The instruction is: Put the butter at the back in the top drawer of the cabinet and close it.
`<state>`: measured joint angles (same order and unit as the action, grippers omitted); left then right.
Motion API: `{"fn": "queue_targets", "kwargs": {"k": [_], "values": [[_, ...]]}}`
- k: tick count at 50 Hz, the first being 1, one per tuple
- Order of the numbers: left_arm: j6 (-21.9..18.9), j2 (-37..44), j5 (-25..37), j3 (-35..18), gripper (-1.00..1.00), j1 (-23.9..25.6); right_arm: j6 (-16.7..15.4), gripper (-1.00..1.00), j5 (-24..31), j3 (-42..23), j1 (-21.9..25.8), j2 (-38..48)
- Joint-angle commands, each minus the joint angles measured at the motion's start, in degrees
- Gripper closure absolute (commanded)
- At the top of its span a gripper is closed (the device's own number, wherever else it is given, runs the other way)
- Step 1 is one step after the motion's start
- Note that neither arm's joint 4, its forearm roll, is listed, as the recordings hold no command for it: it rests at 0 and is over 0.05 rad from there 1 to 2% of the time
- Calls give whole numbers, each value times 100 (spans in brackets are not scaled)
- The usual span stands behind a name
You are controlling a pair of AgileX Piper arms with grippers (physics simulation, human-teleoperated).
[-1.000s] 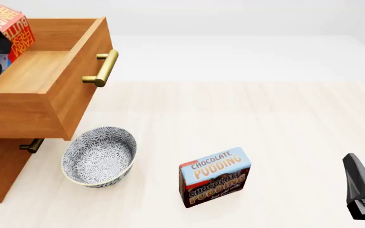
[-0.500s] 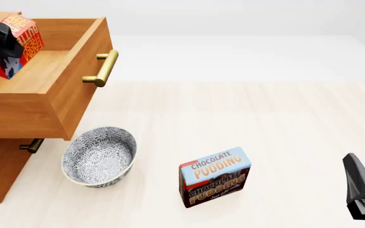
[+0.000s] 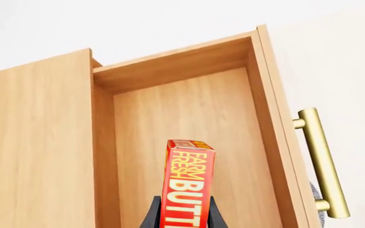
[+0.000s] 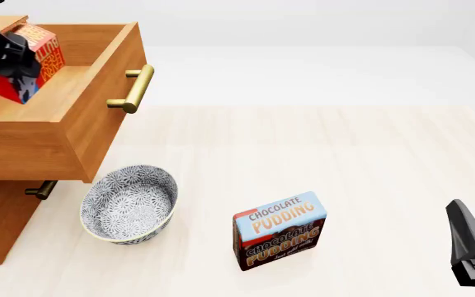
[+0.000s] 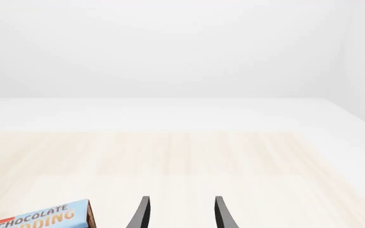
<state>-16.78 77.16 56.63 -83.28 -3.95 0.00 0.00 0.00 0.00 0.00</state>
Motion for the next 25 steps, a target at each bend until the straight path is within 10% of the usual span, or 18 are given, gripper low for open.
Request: {"fn": "queue_targets", "kwargs": {"k": [1, 25], "values": [[-35, 128, -115, -122, 100, -17, 0, -100, 0, 0, 0, 0], [123, 459, -175, -315, 100, -42, 0, -100, 0, 0, 0, 0]]}}
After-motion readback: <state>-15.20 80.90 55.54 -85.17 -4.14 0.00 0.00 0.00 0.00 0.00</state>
